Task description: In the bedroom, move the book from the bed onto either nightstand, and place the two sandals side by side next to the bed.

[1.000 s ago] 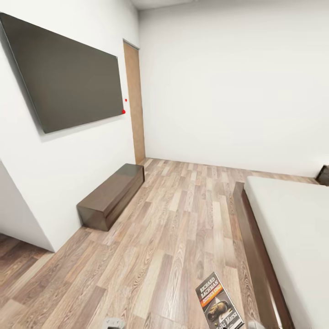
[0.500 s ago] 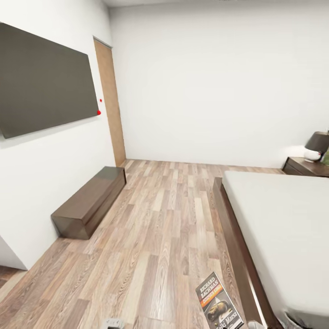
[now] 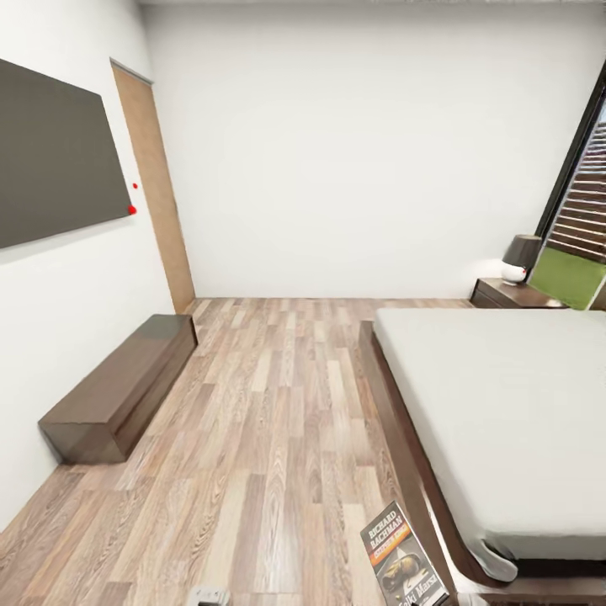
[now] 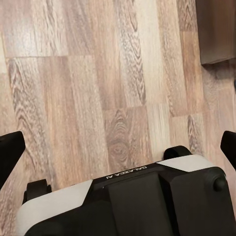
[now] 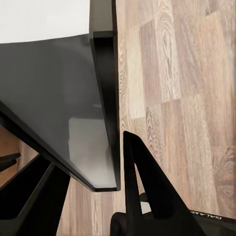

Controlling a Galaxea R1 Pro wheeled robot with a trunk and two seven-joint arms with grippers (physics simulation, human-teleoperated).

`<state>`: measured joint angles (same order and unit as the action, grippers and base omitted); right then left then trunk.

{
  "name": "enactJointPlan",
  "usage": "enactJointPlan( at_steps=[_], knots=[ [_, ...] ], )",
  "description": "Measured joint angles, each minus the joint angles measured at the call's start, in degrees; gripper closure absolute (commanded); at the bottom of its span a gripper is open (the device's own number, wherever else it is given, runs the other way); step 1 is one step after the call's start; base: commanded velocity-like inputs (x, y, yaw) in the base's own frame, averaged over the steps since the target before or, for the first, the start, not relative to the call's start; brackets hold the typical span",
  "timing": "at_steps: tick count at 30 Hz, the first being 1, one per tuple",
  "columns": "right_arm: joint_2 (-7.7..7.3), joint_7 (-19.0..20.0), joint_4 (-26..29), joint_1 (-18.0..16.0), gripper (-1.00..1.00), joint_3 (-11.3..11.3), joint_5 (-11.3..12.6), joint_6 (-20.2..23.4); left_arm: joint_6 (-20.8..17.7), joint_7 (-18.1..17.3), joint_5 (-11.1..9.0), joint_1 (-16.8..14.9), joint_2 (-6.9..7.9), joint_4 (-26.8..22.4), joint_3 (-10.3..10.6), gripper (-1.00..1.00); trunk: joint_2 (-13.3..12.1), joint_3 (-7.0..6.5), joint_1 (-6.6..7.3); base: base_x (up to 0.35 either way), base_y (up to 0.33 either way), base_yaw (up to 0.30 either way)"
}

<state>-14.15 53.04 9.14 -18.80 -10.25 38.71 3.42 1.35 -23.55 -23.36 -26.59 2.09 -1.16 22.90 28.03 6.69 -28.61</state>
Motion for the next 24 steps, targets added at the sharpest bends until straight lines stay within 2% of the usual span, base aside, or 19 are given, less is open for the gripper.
enactJointPlan(
  at_steps=[14,20,24],
  knots=[
    [-0.06,0.26,-1.5,-0.05,1.0,0.08,-0.08,0.3,0.0,0.0,-0.07,0.01,-0.05,-0.02,0.0,-1.0,0.0,0.01,0.0,0.0,0.0,-0.015],
    [-0.01,0.1,-1.51,-0.04,1.0,-0.01,-0.12,0.04,0.0,0.0,-0.24,0.01,-1.04,0.06,-0.02,-1.0,0.0,0.01,0.0,0.008,0.0,0.0],
    [0.03,0.01,-1.51,-0.05,1.0,-0.08,-0.12,0.01,0.0,0.0,-0.27,0.01,-1.19,0.06,-0.13,-1.0,0.01,0.01,0.02,0.21,0.0,0.0]
  ],
)
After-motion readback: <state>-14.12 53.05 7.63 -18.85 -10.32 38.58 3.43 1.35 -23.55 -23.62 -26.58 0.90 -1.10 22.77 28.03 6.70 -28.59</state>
